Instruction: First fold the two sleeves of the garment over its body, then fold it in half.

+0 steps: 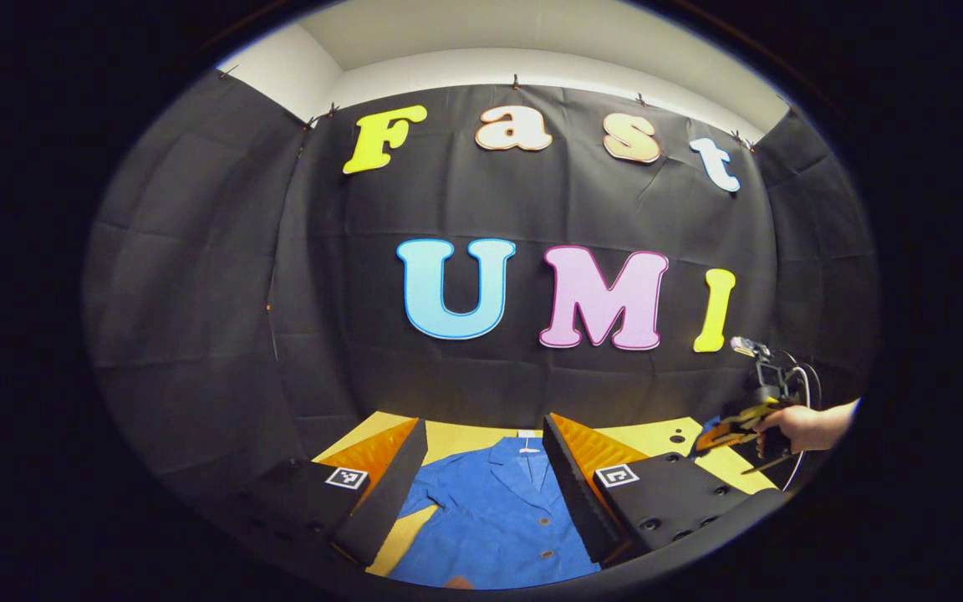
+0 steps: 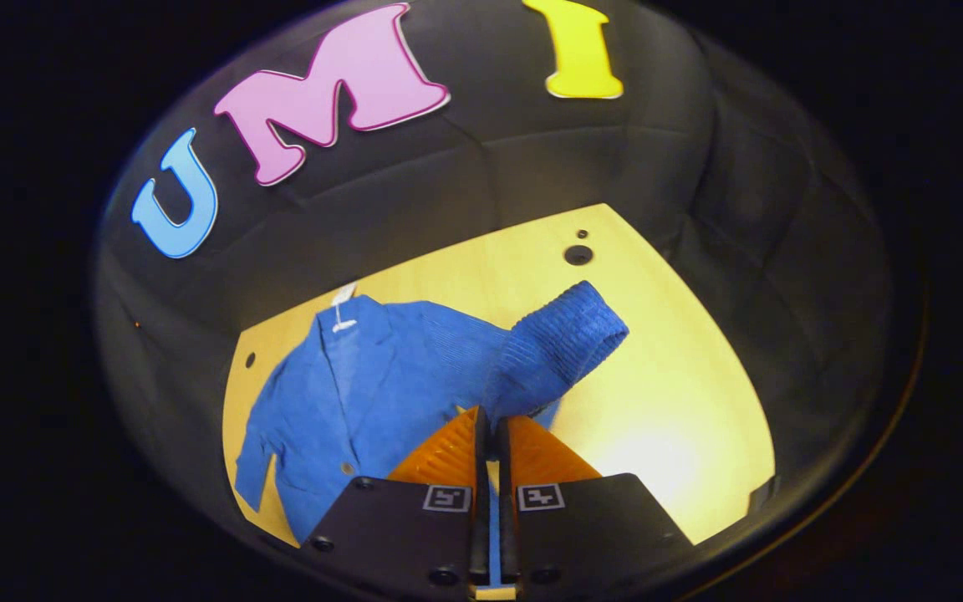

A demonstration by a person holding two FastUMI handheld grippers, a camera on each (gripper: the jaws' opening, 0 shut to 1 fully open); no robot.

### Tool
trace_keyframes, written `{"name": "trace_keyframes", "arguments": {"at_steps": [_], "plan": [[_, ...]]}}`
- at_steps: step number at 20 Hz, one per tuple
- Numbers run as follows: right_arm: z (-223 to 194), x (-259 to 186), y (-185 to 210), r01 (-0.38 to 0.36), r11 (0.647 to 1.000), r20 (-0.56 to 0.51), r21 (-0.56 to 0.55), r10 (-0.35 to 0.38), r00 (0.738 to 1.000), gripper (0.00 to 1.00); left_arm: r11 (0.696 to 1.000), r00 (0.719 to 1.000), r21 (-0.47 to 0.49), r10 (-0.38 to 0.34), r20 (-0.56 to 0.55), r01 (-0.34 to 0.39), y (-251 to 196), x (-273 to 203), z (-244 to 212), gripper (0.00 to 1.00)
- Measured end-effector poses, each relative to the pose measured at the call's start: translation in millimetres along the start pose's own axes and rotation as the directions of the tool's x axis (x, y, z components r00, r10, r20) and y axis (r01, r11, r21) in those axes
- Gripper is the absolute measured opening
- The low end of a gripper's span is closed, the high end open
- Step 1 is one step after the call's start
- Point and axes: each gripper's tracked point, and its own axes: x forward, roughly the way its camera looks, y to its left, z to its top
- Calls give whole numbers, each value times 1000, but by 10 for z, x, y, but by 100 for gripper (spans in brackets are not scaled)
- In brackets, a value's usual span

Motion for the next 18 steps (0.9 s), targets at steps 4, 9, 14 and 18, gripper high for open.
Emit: {"name": "trace_keyframes", "arguments": {"at_steps": [4, 9, 14, 18], "plan": [[-109, 428, 948, -73, 997, -7, -33, 73, 997, 6, 998, 995, 12, 70, -66, -69, 517, 15, -264, 81], [-514, 737, 1809, -129, 987, -38, -97, 126, 991, 6, 984, 980, -20, 171, -103, -174, 1154, -106, -459, 81], [-978, 1054, 2467, -181, 977, -107, -113, 169, 980, 6, 965, 959, -79, 237, -156, -251, 1553, -219, -678, 82], [-1131, 1221, 2967, -250, 967, -132, -48, 242, 961, 6, 957, 948, -81, 259, -184, -278, 1706, -245, -826, 81]]}}
